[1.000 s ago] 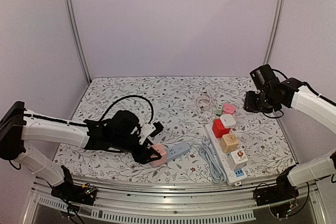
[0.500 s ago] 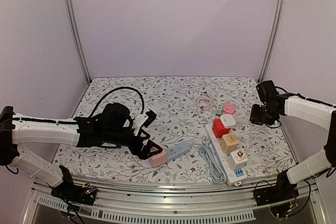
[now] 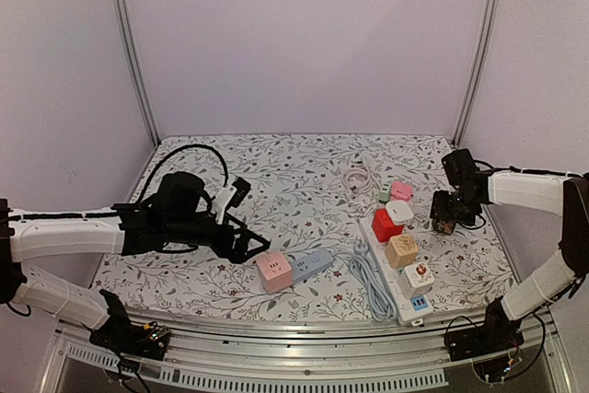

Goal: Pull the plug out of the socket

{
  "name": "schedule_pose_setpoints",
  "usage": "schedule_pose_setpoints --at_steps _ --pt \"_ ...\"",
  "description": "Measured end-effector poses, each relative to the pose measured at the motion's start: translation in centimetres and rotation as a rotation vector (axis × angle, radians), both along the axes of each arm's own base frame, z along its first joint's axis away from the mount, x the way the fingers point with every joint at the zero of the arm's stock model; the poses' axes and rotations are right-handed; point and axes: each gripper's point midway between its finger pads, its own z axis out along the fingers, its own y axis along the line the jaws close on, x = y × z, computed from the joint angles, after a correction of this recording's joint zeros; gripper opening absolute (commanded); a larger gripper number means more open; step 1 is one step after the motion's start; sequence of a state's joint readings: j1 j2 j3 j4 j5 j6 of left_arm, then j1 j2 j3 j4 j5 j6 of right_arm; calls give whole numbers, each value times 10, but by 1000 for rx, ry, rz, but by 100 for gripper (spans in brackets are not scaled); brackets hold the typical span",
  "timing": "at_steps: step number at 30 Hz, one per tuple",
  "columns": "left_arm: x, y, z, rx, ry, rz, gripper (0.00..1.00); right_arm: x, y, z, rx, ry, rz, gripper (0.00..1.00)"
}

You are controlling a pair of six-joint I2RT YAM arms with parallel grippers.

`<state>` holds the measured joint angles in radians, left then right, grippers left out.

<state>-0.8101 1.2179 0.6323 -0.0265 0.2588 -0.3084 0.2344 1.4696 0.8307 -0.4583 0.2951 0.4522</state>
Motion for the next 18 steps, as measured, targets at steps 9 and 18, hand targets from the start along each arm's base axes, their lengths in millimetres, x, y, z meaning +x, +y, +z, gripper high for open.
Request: schedule_pose_setpoints --at_steps 9,18 --pt "7 13 -1 -17 19 44 99 -3 0 8 7 -10 2 92" --pt "35 38 -1 -54 77 197 100 -20 50 109 107 -201 185 99"
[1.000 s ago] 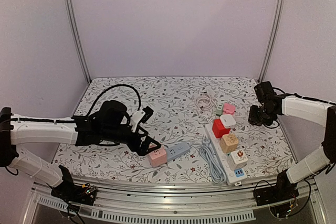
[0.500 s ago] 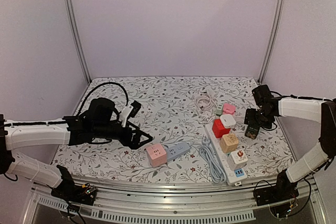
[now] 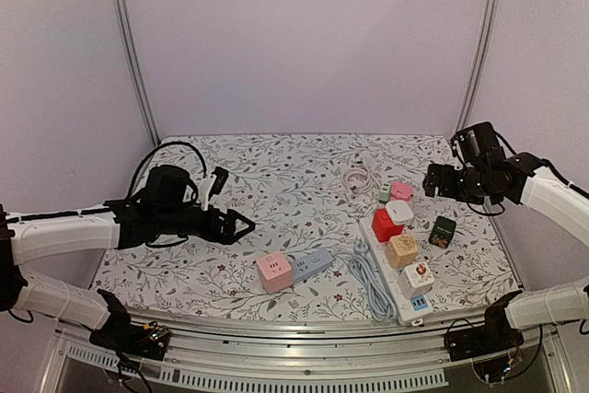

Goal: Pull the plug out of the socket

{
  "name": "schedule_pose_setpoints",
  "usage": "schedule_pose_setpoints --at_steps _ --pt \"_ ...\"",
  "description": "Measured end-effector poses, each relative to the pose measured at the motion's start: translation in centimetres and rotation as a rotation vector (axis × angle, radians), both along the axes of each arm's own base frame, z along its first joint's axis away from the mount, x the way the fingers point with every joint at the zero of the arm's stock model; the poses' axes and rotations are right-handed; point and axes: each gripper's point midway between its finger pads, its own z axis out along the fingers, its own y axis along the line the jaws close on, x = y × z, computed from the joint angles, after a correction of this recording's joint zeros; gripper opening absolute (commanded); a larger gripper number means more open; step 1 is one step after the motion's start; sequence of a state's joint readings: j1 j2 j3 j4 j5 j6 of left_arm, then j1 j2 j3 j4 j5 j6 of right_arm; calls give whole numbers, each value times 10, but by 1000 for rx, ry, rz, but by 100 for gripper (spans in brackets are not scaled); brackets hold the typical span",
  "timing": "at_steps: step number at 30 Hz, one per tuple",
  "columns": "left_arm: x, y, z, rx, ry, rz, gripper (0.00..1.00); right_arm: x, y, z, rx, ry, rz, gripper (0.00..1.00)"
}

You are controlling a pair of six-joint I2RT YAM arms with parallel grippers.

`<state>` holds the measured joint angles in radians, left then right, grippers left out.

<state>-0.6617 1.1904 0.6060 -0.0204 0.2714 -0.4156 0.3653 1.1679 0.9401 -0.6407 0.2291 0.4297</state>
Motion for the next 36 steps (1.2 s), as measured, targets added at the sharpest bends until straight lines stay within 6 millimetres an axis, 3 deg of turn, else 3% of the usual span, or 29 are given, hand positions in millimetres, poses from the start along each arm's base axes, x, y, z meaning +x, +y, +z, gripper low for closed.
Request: schedule_pose_setpoints --at_steps 2,5,11,16,19,25,36 --pt "5 5 0 -9 17 33 100 -8 32 27 32 -58 101 99" --pt "7 7 -1 -18 34 63 100 -24 81 45 63 -82 242 99" --pt "11 15 -7 -5 66 125 100 -64 191 36 36 -10 515 99" --pt "10 24 -8 13 81 168 100 -96 262 30 22 16 675 99" --pt "10 28 -6 12 72 184 100 -107 289 22 22 34 729 99" --pt "9 32 -9 23 79 204 99 -118 336 -12 -22 83 786 99" --pt "3 42 -16 30 94 239 99 -128 378 -64 -73 166 818 98"
